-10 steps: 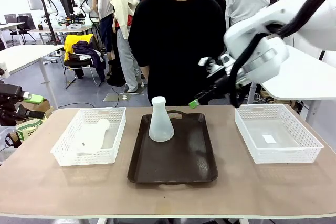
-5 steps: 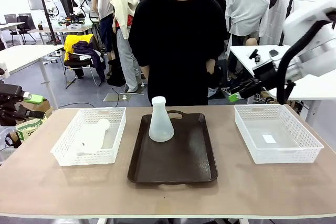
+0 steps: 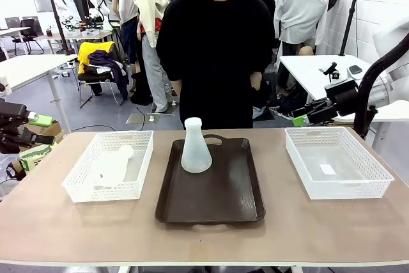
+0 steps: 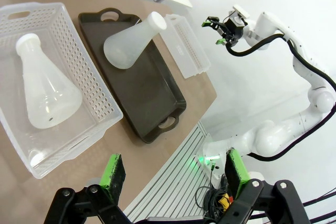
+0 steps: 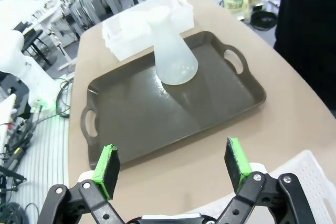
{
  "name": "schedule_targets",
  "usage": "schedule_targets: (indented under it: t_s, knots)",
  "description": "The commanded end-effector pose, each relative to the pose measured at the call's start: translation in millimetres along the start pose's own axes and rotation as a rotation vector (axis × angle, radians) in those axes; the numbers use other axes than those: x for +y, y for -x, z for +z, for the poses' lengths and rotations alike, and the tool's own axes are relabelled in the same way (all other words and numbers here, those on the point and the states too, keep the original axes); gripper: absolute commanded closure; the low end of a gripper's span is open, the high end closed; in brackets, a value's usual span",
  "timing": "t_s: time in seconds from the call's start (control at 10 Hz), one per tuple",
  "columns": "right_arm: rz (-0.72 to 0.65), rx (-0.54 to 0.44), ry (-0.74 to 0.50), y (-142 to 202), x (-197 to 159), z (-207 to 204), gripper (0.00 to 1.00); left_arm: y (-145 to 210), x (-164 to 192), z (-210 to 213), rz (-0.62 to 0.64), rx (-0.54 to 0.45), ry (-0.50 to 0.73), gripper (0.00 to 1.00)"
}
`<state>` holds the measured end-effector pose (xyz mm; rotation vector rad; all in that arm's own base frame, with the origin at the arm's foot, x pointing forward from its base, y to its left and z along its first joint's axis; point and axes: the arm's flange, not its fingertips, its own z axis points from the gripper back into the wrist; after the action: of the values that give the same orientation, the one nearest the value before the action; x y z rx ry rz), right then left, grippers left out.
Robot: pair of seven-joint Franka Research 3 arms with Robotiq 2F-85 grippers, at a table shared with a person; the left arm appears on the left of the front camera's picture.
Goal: Prepare the laboratory tools.
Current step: Pick up the Big flask that the person points to.
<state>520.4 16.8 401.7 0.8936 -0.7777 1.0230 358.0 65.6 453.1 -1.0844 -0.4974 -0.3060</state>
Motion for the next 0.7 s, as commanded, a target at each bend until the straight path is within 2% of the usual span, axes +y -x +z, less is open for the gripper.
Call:
schedule_targets:
  t_s: [0.0,0.1,0.2,0.5,0.6]
  knots:
    - [0.023,-0.055,-0.03,1,1,-9,0.0,0,1,0,-0.018,-0.02,0.019,0.0]
    - [0.068,-0.096,-0.025,-3,0,-13,0.0,0,1,0,-0.018,-0.02,0.019,0.0]
    - [-0.002,-0.014,-0.011,0,1,-3,0.0,0,1,0,-0.018,-0.02,0.019,0.0]
    - [-0.002,-0.014,-0.011,0,1,-3,0.0,0,0,0,0.0,0.0,0.0,0.0]
    - [-0.002,-0.014,-0.011,0,1,-3,0.0,2,-4,1,-0.078,-0.003,0.01,0.0]
